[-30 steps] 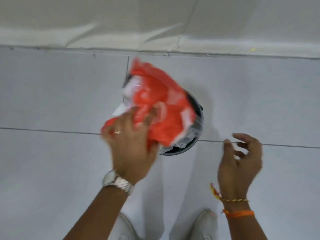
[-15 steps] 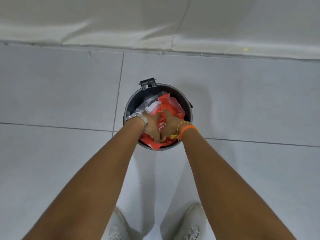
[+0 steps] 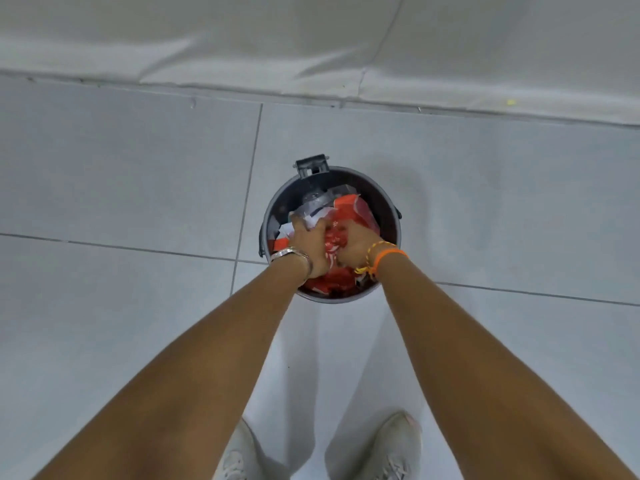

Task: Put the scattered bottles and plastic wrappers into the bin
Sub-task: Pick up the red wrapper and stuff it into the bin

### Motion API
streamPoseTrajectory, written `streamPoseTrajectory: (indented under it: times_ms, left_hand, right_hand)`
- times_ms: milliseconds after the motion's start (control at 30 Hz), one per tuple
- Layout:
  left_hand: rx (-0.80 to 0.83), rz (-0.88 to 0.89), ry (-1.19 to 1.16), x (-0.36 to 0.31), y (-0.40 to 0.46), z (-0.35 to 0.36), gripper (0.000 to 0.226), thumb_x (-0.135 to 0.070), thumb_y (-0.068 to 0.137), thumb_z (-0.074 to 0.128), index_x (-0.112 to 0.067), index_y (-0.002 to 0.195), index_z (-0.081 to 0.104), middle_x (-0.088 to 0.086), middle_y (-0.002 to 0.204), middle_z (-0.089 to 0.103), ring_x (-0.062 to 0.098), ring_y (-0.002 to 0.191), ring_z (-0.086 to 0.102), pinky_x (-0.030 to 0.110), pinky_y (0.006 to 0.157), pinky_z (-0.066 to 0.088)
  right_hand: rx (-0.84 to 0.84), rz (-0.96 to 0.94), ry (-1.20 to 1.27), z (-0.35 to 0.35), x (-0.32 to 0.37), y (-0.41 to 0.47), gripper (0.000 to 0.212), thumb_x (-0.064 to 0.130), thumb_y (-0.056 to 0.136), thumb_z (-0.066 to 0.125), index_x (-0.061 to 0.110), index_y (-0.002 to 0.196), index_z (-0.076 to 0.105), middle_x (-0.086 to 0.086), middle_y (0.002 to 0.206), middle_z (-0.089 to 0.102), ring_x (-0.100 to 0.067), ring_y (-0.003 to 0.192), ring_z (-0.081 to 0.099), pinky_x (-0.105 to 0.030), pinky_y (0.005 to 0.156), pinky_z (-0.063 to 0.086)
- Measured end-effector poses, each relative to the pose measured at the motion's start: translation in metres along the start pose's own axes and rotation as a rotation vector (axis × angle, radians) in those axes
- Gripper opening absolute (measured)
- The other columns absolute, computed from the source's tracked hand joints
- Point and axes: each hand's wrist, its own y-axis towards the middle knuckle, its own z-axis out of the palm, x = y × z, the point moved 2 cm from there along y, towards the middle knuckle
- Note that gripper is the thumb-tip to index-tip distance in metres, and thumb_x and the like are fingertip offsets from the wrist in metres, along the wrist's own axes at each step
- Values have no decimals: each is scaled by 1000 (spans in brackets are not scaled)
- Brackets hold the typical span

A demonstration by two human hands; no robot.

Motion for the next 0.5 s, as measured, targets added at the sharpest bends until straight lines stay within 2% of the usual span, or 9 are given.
streamPoseTrajectory:
  times_ms: [67,100,133,200,267,367,500]
  left_hand:
    - [-156,52,-140,-1,-12,-22,67,-1,83,66,-26,143,51,16,152,38,34,128,54,33,102,47]
    - [-248,50,-231,0,-18,-29,55,4,83,64,-21,131,64,7,136,56,25,118,60,29,97,50]
    - [-321,35,-315,2,-25,-35,46,8,82,64,-18,119,72,0,121,65,18,109,63,27,94,52]
    - [-363,4,-442,6,-40,-45,35,8,79,65,-19,98,79,-4,103,73,15,97,66,33,91,58]
    - [-348,-31,-495,4,-51,-56,32,5,78,67,-22,88,79,-4,97,75,15,91,70,35,85,61]
    - [-469,11,-561,-26,-75,-123,35,4,76,65,-23,91,81,-2,100,77,18,95,72,34,90,59]
    - [-782,276,-581,-110,-143,-264,34,-1,80,67,-21,104,79,-2,114,75,13,107,70,22,103,48]
  right_hand:
    - [-137,-24,127,-28,17,-39,52,11,77,67,16,129,62,-8,122,67,-27,114,63,-35,102,51]
    - [-212,-31,213,-36,20,-56,42,4,79,64,12,120,66,-11,115,70,-28,109,65,-36,100,51]
    - [-287,-47,288,-38,21,-71,35,-1,79,62,9,112,68,-12,109,73,-29,105,67,-36,99,52]
    - [-355,-52,373,-39,22,-98,26,-4,79,61,9,99,71,-11,100,76,-28,99,70,-35,95,54]
    - [-352,-45,416,-40,30,-116,25,-6,78,63,12,93,73,-6,92,76,-25,94,71,-35,93,55]
    - [-475,-191,584,-92,82,-163,28,-11,77,62,14,85,72,3,83,73,-15,82,70,-33,84,57]
    - [-853,-428,862,-205,181,-263,17,-9,83,66,7,86,69,-1,84,71,-7,76,66,-23,71,54]
